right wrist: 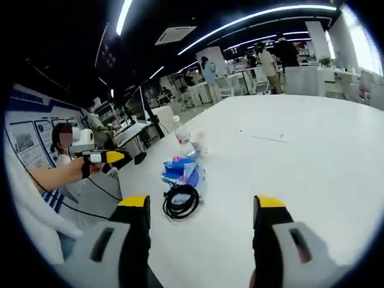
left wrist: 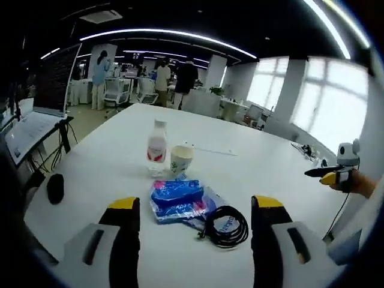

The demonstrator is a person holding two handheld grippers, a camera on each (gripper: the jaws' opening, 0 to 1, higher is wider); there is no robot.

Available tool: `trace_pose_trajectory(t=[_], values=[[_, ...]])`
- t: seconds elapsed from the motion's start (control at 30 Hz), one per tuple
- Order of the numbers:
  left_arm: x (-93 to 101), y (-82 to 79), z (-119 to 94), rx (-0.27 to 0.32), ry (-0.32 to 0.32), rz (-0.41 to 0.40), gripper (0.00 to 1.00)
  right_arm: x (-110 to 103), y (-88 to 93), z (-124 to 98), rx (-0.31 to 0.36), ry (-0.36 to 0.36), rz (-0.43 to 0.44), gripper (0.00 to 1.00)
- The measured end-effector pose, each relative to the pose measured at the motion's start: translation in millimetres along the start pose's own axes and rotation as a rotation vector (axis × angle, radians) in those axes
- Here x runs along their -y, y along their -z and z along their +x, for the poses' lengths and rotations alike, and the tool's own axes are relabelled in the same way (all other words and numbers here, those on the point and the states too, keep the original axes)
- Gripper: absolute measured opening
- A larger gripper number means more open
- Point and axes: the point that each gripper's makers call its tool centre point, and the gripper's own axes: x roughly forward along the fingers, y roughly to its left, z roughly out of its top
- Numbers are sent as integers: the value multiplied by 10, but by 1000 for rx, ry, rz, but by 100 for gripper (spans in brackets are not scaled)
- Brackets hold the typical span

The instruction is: Arrange the tabletop items into an orderly group along one side of the table until the central work area is clear of visible clutter.

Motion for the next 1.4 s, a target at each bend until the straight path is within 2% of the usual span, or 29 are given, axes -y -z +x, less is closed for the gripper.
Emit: trace_pose_trajectory(t=[0.1,0.17,0.23,0.3,0.37,0.4,0.47,0.57,0.73,0.83,0.97,1.17,1.37,1.4], values=[[-80,95,101,-60,-6,-1,75,44,-157,30,19,23,-7,67],[-93,134,164,-81,-5,-20,73,85,-190,52,23,47,17,66],[-42,175,239,-90,13,-7,72,97,-191,87,35,56,57,65],[-29,267,329,-110,5,18,71,120,-71,165,4,58,69,62],[32,430,422,-166,28,6,68,169,121,237,-56,86,79,62],[87,513,482,-190,48,-3,67,164,181,287,-63,91,84,62],[145,586,561,-202,68,-2,63,151,259,345,-71,94,100,61],[236,764,685,-271,88,-42,60,87,447,460,-114,95,162,61],[328,919,924,-316,101,-36,58,30,683,684,-177,76,190,57],[387,1038,1045,-367,118,-42,53,6,831,841,-206,77,280,56],[393,1109,1172,-388,114,-63,49,-84,1030,1014,-262,47,338,56],[361,1311,1279,-451,72,-59,43,-144,1161,1076,-304,21,352,55],[299,1315,1320,-441,28,-39,33,-9,1148,1016,-287,38,388,55],[282,1325,1325,-446,17,-7,32,19,1157,1002,-284,42,394,55]])
